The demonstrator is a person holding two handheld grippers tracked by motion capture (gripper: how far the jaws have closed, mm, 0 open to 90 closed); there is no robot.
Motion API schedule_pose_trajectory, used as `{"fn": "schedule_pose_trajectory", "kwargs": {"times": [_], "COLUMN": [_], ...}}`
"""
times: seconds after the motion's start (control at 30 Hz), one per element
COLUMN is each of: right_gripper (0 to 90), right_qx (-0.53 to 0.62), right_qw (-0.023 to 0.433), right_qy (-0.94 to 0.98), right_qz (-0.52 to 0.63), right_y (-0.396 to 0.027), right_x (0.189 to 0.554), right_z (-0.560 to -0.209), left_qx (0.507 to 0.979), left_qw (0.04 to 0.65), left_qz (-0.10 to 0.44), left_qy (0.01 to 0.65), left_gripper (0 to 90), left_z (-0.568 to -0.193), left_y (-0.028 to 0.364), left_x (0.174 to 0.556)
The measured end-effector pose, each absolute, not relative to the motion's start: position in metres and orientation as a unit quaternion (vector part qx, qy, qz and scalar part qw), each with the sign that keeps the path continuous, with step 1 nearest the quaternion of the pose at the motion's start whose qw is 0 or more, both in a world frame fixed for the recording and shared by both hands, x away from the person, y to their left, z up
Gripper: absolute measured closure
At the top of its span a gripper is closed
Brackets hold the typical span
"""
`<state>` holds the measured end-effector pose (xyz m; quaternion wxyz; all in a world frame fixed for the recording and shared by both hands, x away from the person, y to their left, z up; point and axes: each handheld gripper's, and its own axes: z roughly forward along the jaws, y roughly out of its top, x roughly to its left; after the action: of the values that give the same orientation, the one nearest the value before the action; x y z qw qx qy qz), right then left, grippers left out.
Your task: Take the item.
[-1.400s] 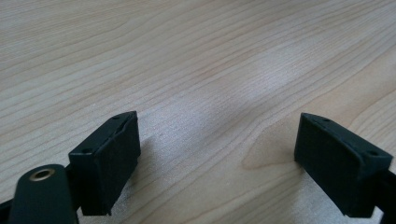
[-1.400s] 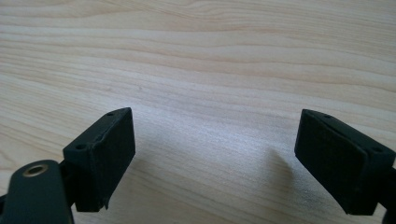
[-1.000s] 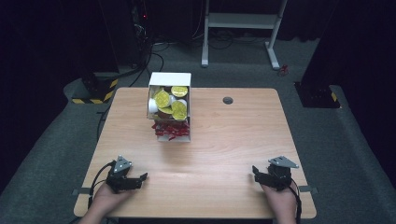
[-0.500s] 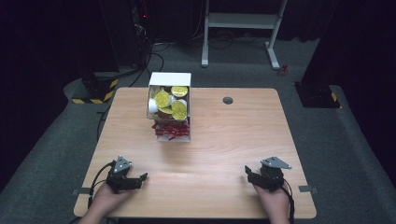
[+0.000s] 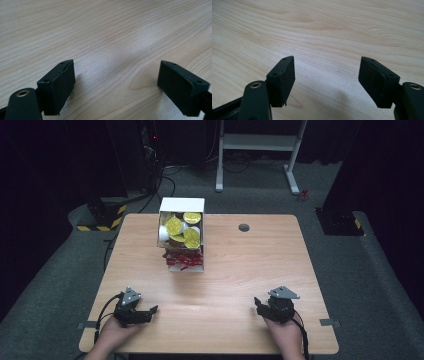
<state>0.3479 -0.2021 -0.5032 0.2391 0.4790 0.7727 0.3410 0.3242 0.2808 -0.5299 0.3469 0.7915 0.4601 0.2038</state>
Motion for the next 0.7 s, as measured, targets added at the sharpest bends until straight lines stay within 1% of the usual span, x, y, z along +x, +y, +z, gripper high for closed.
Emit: {"fn": "schedule_pose_trajectory", "kwargs": {"times": [0.3,0.4,0.57,0.7], "right_gripper": [33.3,38.1,40.6,46.0], "right_qx": [0.493,0.491,0.491,0.488], "right_qw": [0.229,0.236,0.237,0.244], "right_qy": [0.76,0.756,0.751,0.751], "right_qz": [0.357,0.364,0.373,0.372], "right_y": [-0.198,-0.194,-0.186,-0.18], "right_x": [0.363,0.366,0.367,0.369], "right_z": [-0.487,-0.484,-0.48,-0.477], "left_qx": [0.794,0.794,0.795,0.793], "left_qw": [0.346,0.347,0.345,0.345], "left_qz": [0.203,0.202,0.202,0.204], "left_qy": [0.456,0.457,0.457,0.459], "left_gripper": [14.8,14.8,14.8,14.7], "left_z": [-0.53,-0.53,-0.53,-0.53], "left_y": [0.282,0.282,0.281,0.281], "left_x": [0.325,0.324,0.324,0.326]}}
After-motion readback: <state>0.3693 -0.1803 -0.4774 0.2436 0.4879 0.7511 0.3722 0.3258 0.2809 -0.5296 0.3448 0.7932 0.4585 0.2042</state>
